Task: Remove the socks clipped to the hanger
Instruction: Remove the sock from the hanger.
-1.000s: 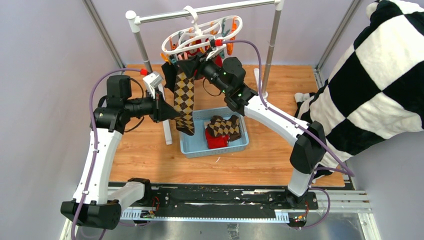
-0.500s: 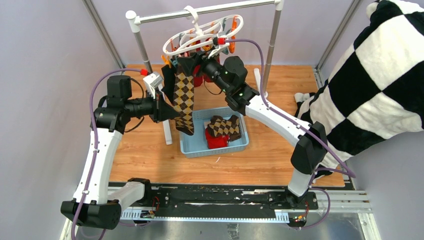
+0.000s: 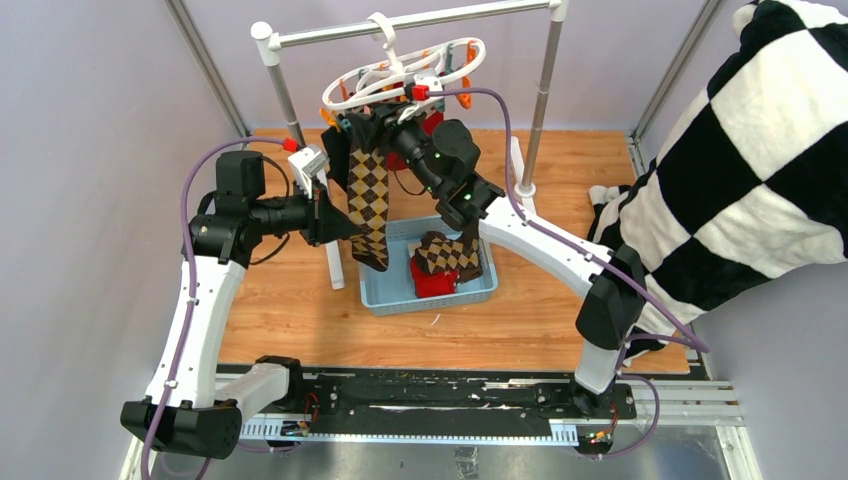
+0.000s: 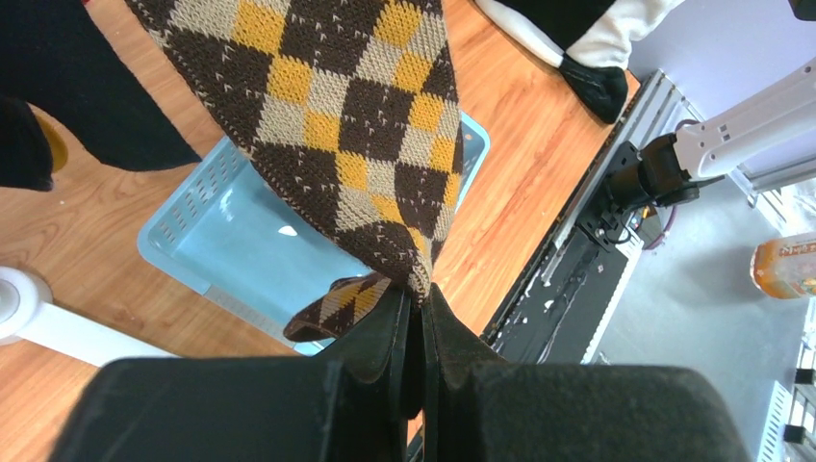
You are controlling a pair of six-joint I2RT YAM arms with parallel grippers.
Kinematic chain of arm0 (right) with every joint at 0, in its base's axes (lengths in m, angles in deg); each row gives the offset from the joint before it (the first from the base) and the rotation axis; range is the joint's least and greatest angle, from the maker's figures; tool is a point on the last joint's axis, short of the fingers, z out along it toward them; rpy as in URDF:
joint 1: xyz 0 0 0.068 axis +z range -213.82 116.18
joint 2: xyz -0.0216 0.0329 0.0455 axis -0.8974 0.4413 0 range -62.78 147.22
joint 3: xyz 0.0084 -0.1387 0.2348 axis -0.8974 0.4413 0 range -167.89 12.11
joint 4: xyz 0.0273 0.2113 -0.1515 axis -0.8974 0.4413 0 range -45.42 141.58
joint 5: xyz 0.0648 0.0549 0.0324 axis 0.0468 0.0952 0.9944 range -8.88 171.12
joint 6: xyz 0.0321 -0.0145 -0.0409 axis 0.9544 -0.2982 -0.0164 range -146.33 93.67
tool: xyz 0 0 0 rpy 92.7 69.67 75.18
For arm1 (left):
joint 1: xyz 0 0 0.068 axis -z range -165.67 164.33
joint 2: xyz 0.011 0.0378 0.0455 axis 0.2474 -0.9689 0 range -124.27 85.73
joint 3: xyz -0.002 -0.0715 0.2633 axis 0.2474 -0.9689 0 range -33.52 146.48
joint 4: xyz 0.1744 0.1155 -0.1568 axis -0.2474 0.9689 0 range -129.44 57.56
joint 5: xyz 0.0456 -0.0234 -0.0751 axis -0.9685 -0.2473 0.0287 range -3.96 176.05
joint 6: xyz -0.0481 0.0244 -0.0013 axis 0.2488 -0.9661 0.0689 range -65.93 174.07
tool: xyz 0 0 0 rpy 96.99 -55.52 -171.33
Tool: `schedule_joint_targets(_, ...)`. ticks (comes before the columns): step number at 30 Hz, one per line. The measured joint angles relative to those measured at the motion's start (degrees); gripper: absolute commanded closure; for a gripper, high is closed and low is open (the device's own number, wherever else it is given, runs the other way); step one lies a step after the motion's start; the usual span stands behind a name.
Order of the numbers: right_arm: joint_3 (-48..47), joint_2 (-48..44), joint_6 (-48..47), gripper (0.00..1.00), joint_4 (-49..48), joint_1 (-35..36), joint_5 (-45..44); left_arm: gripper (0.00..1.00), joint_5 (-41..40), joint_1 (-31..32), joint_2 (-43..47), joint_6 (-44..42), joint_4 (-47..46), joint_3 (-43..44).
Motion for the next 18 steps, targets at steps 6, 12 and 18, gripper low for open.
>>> schedule_joint_targets(6,-1.88,1.11,-0.90,0.70,-0.09,0.00,-0.61,1.00,-0.07,0.02,0.00,0.00,0.00,0.00)
schedule_joint_targets(12,-2.01,1.16,-1.07,1.00,0.04,0.00,-0.13,1.00,-0.22,0.02,0.02,-0.07,0.00,0.00)
schedule_joint_targets(18,-2.16,1.16,-0.28,0.63,0.50,-0.17,1.20,1.00,-0.50,0.04,0.07,-0.20,0.02,0.00)
